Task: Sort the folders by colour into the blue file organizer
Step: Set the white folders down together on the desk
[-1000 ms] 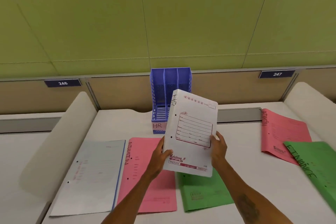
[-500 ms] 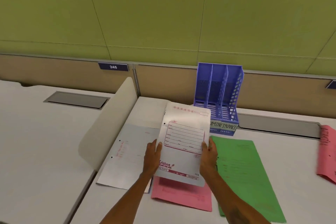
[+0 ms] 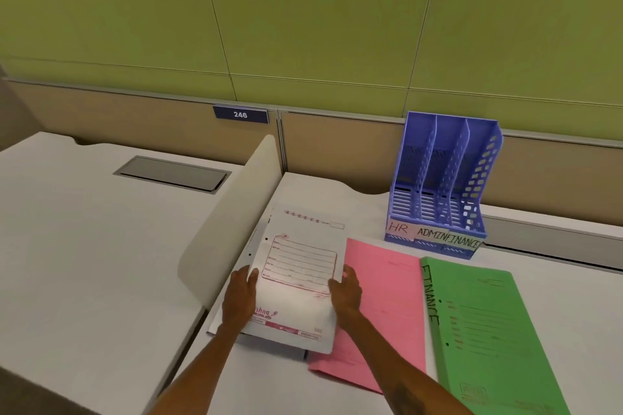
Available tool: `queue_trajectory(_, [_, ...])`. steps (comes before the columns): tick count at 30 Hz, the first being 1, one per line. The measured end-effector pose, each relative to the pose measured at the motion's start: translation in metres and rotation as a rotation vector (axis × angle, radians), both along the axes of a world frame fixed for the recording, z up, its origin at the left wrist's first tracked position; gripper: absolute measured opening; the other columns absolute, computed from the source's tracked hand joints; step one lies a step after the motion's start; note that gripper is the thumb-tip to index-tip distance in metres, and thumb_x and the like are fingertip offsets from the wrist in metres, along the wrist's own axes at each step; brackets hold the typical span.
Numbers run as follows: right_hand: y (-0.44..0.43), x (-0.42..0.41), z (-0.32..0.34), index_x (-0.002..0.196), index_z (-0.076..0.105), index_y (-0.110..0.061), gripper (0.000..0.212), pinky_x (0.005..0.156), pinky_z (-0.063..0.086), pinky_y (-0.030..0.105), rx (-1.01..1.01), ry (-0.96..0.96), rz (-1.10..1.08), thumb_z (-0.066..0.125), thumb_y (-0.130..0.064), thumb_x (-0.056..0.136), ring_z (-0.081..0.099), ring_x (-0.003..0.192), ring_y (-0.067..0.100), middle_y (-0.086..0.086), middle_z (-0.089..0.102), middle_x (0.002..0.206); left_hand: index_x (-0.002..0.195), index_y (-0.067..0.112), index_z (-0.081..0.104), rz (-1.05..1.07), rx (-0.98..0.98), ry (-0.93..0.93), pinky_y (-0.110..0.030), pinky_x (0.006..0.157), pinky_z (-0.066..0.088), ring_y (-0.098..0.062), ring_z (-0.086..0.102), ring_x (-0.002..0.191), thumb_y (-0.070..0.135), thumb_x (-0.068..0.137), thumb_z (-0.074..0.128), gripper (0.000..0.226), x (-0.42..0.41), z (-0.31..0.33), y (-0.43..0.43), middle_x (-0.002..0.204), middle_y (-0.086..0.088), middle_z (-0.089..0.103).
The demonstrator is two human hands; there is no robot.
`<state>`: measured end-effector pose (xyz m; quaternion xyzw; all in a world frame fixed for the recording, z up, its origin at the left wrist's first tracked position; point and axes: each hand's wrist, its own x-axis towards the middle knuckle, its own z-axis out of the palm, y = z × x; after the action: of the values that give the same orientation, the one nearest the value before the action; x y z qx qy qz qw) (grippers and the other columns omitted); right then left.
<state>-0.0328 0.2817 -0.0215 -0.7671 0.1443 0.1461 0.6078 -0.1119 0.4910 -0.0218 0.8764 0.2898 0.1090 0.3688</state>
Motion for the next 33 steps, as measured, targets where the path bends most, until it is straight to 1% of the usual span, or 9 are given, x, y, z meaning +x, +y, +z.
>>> queue_trajectory(2, [0.013, 0.0, -0.007, 0.132, 0.046, -0.019, 0.051, 0.078, 0.059, 0.037, 0.001, 0.06, 0.077, 0.055, 0.001, 0.086, 0.065, 0.09, 0.021, 0.006, 0.066, 0.118, 0.124, 0.011, 0.057, 0.026, 0.018, 0.005, -0.037, 0.091, 0.044, -0.03, 0.058, 0.109, 0.035, 0.101, 0.04, 0.038, -0.003, -0.005, 0.018, 0.117, -0.01, 0.062])
queue_trajectory(4, [0.023, 0.0, -0.011, 0.132, 0.044, -0.019, 0.056, 0.076, 0.059, 0.035, 0.003, 0.116, 0.137, 0.054, 0.005, 0.082, 0.064, 0.088, 0.02, 0.004, 0.065, 0.115, 0.124, 0.01, 0.058, 0.038, 0.049, 0.079, -0.043, 0.094, 0.046, -0.032, 0.057, 0.109, 0.038, 0.1, 0.039, 0.041, -0.005, -0.014, 0.035, 0.117, -0.014, 0.063])
queue_trajectory(8, [0.033, -0.001, -0.022, 0.129, 0.045, -0.015, 0.053, 0.082, 0.058, 0.038, -0.016, 0.197, 0.213, 0.056, -0.001, 0.079, 0.063, 0.097, 0.025, 0.006, 0.064, 0.114, 0.126, 0.011, 0.055, 0.019, 0.104, 0.175, -0.045, 0.093, 0.046, -0.033, 0.055, 0.108, 0.042, 0.1, 0.035, 0.045, -0.008, -0.02, 0.052, 0.117, -0.015, 0.061])
queue_trajectory(15, [0.038, 0.005, -0.029, 0.118, 0.051, -0.011, 0.033, 0.085, 0.057, 0.039, -0.272, 0.156, 0.317, 0.056, -0.018, 0.086, 0.063, 0.098, 0.025, 0.007, 0.063, 0.112, 0.13, 0.007, 0.051, -0.01, 0.1, 0.219, -0.044, 0.097, 0.04, -0.035, 0.049, 0.114, 0.033, 0.102, 0.034, 0.041, -0.005, -0.017, 0.052, 0.122, -0.018, 0.056])
queue_trajectory(18, [0.035, 0.006, -0.021, 0.113, 0.055, -0.006, 0.026, 0.073, 0.056, 0.03, -0.339, 0.152, 0.329, 0.055, -0.012, 0.089, 0.064, 0.095, 0.024, 0.008, 0.065, 0.111, 0.129, 0.006, 0.051, -0.018, 0.091, 0.213, -0.044, 0.096, 0.039, -0.035, 0.049, 0.112, 0.03, 0.103, 0.035, 0.04, -0.003, -0.02, 0.047, 0.122, -0.019, 0.056])
queue_trajectory(20, [0.035, 0.007, -0.023, 0.111, 0.058, -0.003, 0.025, 0.067, 0.056, 0.029, -0.386, 0.142, 0.329, 0.056, -0.01, 0.087, 0.066, 0.093, 0.025, 0.01, 0.065, 0.111, 0.129, 0.005, 0.051, -0.019, 0.105, 0.195, -0.044, 0.094, 0.04, -0.036, 0.049, 0.11, 0.029, 0.102, 0.036, 0.038, -0.004, -0.02, 0.042, 0.122, -0.019, 0.055])
queue_trajectory(24, [0.034, 0.01, -0.026, 0.111, 0.06, 0.0, 0.03, 0.074, 0.059, 0.033, -0.481, 0.152, 0.347, 0.056, -0.014, 0.085, 0.066, 0.094, 0.027, 0.014, 0.061, 0.113, 0.122, 0.004, 0.054, -0.038, 0.14, 0.181, -0.042, 0.089, 0.041, -0.034, 0.051, 0.102, 0.025, 0.102, 0.037, 0.034, -0.005, -0.02, 0.038, 0.12, -0.018, 0.052])
queue_trajectory(27, [0.033, 0.008, -0.02, 0.107, 0.06, -0.001, 0.024, 0.075, 0.057, 0.03, -0.494, 0.126, 0.371, 0.054, -0.014, 0.087, 0.065, 0.094, 0.026, 0.014, 0.061, 0.111, 0.12, 0.004, 0.055, -0.032, 0.169, 0.195, -0.042, 0.087, 0.043, -0.033, 0.051, 0.1, 0.025, 0.102, 0.037, 0.033, -0.005, -0.019, 0.035, 0.119, -0.017, 0.052])
queue_trajectory(33, [0.025, 0.009, -0.02, 0.106, 0.061, -0.002, 0.024, 0.066, 0.052, 0.026, -0.427, 0.074, 0.399, 0.051, -0.01, 0.086, 0.063, 0.095, 0.024, 0.012, 0.061, 0.11, 0.125, 0.008, 0.053, 0.04, 0.342, 0.307, -0.046, 0.08, 0.045, -0.032, 0.051, 0.105, 0.035, 0.1, 0.041, 0.039, -0.004, -0.018, 0.026, 0.12, -0.012, 0.053])
